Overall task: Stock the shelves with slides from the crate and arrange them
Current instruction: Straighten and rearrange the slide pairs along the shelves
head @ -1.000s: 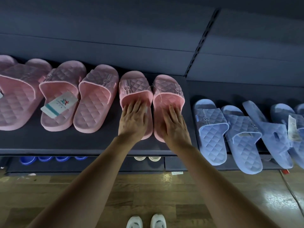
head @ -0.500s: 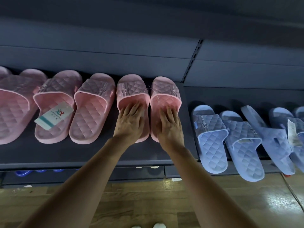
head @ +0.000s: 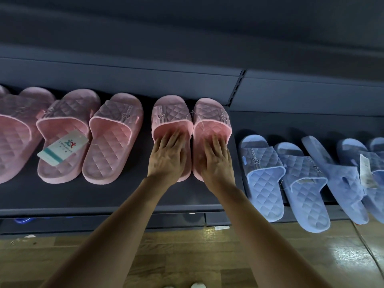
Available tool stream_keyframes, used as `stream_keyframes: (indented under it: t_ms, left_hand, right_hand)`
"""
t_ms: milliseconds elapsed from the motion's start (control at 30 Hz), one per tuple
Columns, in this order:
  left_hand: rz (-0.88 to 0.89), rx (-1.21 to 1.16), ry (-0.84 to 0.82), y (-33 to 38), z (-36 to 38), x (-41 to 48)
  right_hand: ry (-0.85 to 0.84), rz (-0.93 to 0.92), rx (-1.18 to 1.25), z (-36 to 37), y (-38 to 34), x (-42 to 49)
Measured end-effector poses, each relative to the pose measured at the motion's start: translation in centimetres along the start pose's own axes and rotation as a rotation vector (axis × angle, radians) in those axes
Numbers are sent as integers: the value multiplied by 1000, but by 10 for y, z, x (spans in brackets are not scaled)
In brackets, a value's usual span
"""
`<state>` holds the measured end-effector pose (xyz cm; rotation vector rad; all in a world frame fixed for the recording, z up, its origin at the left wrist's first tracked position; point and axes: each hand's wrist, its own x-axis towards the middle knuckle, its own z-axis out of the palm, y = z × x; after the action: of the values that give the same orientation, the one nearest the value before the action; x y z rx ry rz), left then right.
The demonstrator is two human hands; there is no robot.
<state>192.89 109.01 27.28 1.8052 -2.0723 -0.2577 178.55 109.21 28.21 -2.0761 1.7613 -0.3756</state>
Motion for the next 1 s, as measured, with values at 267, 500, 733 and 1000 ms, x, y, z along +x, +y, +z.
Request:
stream_keyframes:
  t_ms: [267, 500, 733, 1000]
  left_hand:
    - [-13, -4, -29, -2, -1, -4]
    - [-91, -72, -83, 6, -18, -14]
    - [-111, -83, -89, 50, -58, -45]
    - [47, -137, -98, 120, -57, -56]
  right_hand:
    - [-45, -22, -26, -4, -4, -3]
    - [-97, -35, -91, -20, -3, -8]
    - [15, -53, -64, -69, 5, -71]
    - [87, 38, -103, -116, 61, -131]
